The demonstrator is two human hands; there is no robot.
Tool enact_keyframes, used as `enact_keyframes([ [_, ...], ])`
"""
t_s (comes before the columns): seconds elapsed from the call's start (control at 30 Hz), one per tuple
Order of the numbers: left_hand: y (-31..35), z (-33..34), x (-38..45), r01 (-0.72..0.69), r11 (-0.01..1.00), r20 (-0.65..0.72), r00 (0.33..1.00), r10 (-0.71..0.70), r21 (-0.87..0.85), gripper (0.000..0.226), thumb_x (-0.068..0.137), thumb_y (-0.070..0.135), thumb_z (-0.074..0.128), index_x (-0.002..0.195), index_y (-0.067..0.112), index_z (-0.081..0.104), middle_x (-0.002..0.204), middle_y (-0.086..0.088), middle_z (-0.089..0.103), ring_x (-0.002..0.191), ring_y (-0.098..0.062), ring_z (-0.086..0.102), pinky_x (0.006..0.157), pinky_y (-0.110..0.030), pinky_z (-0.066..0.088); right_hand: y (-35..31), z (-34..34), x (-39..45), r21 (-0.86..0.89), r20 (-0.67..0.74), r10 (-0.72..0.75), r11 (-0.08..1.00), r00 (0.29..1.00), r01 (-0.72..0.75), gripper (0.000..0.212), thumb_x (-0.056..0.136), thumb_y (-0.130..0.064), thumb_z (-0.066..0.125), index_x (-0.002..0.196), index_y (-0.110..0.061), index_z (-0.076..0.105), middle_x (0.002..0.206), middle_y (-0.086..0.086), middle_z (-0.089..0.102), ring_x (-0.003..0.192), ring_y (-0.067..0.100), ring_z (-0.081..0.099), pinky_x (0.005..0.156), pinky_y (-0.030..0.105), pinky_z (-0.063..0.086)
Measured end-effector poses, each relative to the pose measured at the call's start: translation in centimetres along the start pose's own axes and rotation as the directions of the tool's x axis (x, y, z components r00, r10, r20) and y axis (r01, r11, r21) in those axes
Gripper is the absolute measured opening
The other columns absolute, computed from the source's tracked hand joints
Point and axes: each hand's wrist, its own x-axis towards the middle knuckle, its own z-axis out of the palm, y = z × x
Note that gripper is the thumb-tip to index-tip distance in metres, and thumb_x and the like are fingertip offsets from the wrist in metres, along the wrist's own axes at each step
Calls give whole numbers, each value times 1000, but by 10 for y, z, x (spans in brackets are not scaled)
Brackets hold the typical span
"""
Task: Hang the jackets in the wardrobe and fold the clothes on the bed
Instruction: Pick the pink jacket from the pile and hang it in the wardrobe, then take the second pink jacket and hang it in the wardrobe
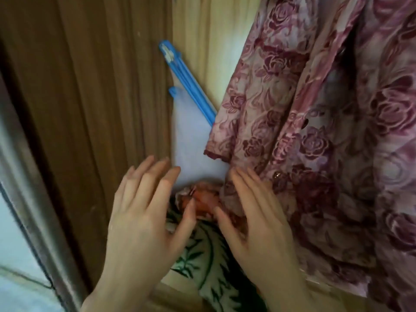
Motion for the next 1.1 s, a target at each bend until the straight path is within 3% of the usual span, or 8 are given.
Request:
enact_keyframes([
  [0.13,7,-11,-50,95,993,-19,995,-94,74,48,93,37,64,129,5,69,141,-12,61,144,-35,48,115,-60,38,-8,9,-22,156,38,-43,987,998,36,62,102,-43,61,152,-9,49,158,2,47,152,18,36,119,47,39],
  [0.27,8,-35,-96,220,960,46,972,-232,175,51,94,35,66,135,5,64,146,-11,58,148,-33,42,116,-60,36,-12,21,-38,294,131,-109,953,985,66,61,101,-40,63,151,-9,49,156,4,49,150,22,40,119,50,37],
  [0.47,0,-78,-150,422,835,-1,893,-450,353,56,94,35,66,142,6,59,149,-9,56,149,-32,42,118,-61,34,-52,45,-45,485,181,-231,867,956,117,58,103,-44,57,150,-10,51,155,3,50,150,21,40,123,42,33],
  [0.6,-9,-120,-177,497,741,-55,844,-533,451,60,94,36,67,145,8,56,152,-7,54,151,-28,38,119,-59,33,-104,64,-49,644,168,-364,744,916,177,58,104,-40,60,150,-6,51,155,5,50,151,21,38,117,50,40],
  [0.73,-22,-180,-208,550,598,-155,798,-583,583,62,95,40,63,148,9,53,155,-6,51,153,-25,36,124,-54,29,-178,77,-50,736,95,-506,615,857,282,56,106,-44,55,150,-10,50,156,4,50,152,19,37,122,45,34],
  [0.87,-31,-242,-243,623,380,-284,707,-648,684,62,95,39,61,147,6,54,152,-10,54,148,-30,42,125,-50,29,-261,88,-55,809,32,-647,465,762,360,60,108,-50,46,151,-9,49,157,5,49,152,19,38,123,45,34],
  [1.0,-26,-295,-287,701,185,-429,600,-675,689,61,97,41,58,146,6,55,151,-10,55,147,-30,43,118,-57,37,-332,93,-70,852,-30,-749,327,662,409,62,107,-52,46,153,-10,47,157,4,49,151,18,38,122,45,35],
  [1.1,-19,-326,-314,745,75,-522,532,-667,662,59,98,41,58,146,7,54,152,-8,54,146,-29,44,117,-57,37,-380,95,-81,890,-78,-772,232,630,394,63,107,-52,48,153,-10,47,156,3,50,151,18,39,121,47,37],
])
